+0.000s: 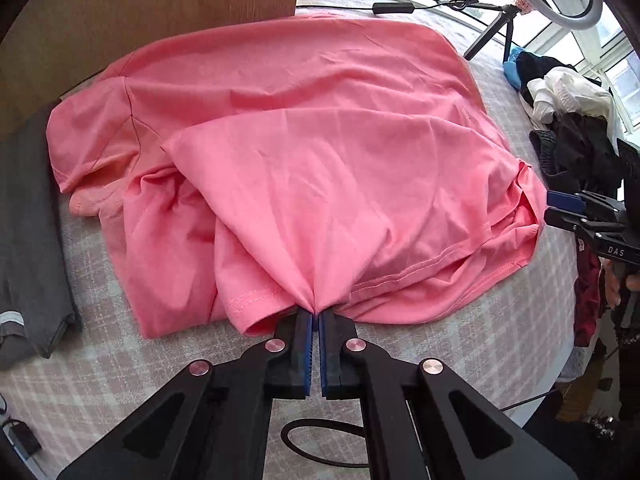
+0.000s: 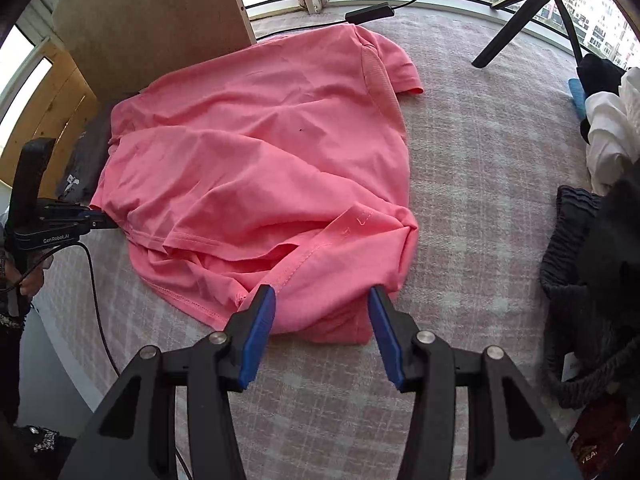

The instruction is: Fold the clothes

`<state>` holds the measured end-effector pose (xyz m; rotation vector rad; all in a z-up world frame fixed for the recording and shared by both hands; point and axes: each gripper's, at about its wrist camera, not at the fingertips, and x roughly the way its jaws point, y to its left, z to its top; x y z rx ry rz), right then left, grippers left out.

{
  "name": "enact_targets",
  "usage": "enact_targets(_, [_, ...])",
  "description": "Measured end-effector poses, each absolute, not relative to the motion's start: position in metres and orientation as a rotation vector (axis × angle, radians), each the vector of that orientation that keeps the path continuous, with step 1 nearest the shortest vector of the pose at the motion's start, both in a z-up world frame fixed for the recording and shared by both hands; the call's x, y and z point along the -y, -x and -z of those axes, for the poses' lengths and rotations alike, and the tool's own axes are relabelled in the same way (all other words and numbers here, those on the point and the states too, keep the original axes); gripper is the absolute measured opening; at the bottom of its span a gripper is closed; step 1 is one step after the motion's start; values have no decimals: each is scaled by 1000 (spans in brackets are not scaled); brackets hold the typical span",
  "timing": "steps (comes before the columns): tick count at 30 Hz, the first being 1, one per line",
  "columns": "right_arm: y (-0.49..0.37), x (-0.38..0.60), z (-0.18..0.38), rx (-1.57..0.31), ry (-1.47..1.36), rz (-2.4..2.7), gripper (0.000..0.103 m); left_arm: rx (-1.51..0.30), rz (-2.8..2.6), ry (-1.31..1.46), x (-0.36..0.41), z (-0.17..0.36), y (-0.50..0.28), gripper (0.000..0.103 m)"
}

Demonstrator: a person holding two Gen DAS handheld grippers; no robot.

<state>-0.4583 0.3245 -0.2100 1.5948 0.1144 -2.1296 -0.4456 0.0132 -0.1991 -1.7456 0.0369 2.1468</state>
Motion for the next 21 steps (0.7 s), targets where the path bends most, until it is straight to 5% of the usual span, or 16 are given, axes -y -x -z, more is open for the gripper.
enact_targets(5, [471, -305, 212, -160, -1577, 2123, 58, -57, -2235, 1670, 6, 151, 440, 2])
enact_targets(8, [478, -291, 232, -360, -1624, 2135, 58, -45, -2276, 1680, 25, 142, 445, 2])
enact_targets(9, [478, -292, 238, -415, -1651, 2131, 55, -33, -2287, 1690, 32, 142, 447, 2])
enact_targets(11, [475, -306, 239, -354, -1669, 2107, 9, -11, -2295, 1695, 45, 140, 449, 1])
enact_targets(12, [473, -316, 236, -297, -1675, 2105, 4, -3, -2293, 1699, 50, 138, 446, 1])
enact_targets(21, [412, -407, 164, 199, -1539, 2183, 4, -78, -2285, 1730, 77, 114, 408, 2])
